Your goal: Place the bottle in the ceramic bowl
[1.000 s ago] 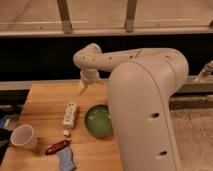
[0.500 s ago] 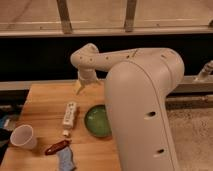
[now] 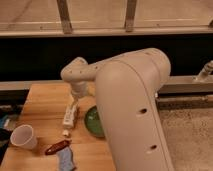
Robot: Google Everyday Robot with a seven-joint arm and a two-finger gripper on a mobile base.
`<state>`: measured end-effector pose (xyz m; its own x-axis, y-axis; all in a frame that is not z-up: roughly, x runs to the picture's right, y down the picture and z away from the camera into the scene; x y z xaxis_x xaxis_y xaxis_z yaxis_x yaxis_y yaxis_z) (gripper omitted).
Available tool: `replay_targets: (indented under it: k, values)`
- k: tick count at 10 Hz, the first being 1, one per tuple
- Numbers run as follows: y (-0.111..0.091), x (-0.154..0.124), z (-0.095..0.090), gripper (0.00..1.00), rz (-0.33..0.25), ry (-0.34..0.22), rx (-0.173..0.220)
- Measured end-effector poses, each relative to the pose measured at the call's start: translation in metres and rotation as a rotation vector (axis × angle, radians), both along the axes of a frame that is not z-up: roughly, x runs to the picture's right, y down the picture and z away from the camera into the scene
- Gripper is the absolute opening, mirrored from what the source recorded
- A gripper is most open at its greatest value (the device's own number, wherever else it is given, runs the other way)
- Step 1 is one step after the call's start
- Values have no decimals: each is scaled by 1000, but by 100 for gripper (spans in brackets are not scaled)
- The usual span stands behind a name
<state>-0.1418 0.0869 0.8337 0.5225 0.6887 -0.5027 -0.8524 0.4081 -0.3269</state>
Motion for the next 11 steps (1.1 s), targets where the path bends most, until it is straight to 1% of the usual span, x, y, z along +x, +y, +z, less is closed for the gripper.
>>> replay_targets:
  k: [3,6,8,11]
  values:
    - [12,-18,2,80,-7,-26,-36]
    - [23,-45,7,80,-22,-67,-66]
    - [30,-49,14,80,-30,-76,-83]
    - [51,-48,38,80,-29,-60,-108]
